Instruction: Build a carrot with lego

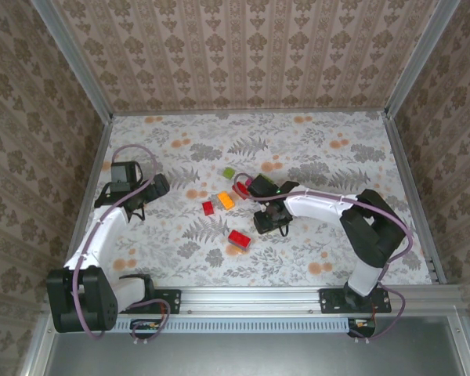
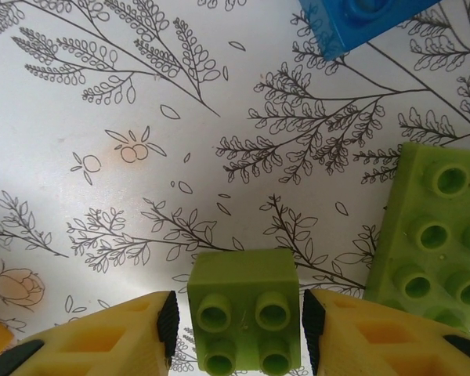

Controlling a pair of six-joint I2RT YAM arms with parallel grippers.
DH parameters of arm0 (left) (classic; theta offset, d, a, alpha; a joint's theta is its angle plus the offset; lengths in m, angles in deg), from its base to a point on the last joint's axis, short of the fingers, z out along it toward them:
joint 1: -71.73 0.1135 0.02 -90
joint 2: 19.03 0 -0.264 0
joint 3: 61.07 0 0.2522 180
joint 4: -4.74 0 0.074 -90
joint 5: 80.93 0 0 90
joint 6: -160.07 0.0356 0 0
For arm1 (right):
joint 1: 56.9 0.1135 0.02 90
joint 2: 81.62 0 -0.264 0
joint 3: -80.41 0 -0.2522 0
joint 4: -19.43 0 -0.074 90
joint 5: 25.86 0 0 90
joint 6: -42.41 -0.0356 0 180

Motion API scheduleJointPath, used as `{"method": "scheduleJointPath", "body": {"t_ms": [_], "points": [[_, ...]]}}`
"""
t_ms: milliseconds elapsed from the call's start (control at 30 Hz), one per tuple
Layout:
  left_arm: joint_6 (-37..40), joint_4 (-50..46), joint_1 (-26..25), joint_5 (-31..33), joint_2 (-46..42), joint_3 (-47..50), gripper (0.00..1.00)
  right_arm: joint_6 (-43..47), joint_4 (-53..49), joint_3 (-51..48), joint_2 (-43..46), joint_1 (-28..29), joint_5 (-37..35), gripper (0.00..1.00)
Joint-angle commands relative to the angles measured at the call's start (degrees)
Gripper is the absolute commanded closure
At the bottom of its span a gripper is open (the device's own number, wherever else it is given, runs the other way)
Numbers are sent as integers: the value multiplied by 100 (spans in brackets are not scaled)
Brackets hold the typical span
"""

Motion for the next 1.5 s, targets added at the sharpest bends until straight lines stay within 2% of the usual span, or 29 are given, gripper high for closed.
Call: {"method": "scheduleJointPath", "body": {"t_ms": [0, 100, 300, 667, 1000, 1467], "points": [[107, 24, -38, -7, -32, -132, 0, 74, -226, 156, -162, 41, -117, 51], [104, 22, -36, -3, -33, -132, 0, 79, -242, 192, -202, 39, -134, 52], [109, 23, -41, -7, -22, -140, 0, 109, -271, 212, -206, 54, -156, 60], [106, 29, -42, -7, -15, -140, 0, 253, -563, 360, -60, 128, -233, 65], [103, 31, -55, -7, -6, -139, 0, 1145, -1799, 1338, 475, 741, -237, 67], [102, 32, -67, -19, 3, -140, 0, 1444, -2304, 2089, 494, 1317, 1, 69]]}}
